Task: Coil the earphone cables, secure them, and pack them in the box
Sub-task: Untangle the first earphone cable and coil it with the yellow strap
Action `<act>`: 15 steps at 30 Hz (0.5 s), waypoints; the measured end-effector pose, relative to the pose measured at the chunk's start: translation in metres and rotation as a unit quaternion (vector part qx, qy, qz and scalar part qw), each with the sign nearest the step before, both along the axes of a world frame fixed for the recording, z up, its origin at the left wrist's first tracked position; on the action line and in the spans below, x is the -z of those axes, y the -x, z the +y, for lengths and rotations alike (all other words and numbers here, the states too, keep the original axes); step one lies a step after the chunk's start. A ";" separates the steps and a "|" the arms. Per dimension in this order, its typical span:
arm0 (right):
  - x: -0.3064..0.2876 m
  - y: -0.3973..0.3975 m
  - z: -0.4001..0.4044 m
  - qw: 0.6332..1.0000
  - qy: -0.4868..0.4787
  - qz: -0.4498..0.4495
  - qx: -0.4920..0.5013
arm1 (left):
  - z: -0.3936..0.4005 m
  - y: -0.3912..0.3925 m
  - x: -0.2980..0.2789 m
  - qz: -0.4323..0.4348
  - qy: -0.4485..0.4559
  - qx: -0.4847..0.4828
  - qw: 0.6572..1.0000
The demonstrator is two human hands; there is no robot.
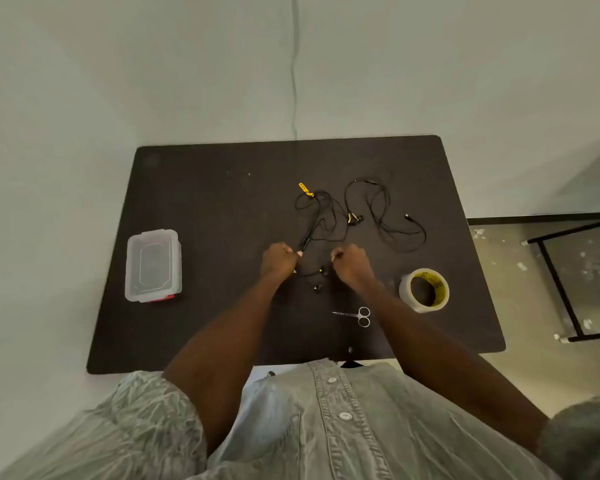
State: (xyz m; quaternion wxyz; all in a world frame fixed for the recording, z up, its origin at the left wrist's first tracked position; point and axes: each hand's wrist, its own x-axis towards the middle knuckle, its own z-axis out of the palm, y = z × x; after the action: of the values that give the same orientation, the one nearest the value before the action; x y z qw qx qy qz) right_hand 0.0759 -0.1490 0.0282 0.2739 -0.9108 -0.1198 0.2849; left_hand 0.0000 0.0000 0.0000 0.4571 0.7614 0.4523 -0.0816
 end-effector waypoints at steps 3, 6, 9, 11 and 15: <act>0.005 -0.002 -0.001 0.999 0.016 0.023 -0.031 | -0.002 -0.009 0.016 0.071 -0.050 0.045 0.995; 0.014 -0.004 -0.003 0.997 0.033 0.043 -0.057 | -0.006 -0.009 0.029 0.095 -0.074 0.047 0.992; 0.019 -0.009 -0.006 0.995 0.040 0.051 -0.076 | -0.005 -0.007 0.023 0.012 0.000 -0.110 0.994; 0.019 -0.012 -0.007 0.995 0.038 0.053 -0.073 | 0.000 -0.005 0.015 -0.082 0.106 -0.247 0.960; 0.018 -0.015 0.001 0.994 0.051 0.051 -0.080 | 0.017 0.008 0.001 -0.135 0.238 -0.335 0.902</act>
State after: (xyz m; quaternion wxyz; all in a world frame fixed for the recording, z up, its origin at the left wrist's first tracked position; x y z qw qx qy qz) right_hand 0.0908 -0.1484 0.0105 0.2090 -0.8954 -0.1634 0.3577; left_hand -0.0076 0.0166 -0.0012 0.6817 0.4376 0.5816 0.0743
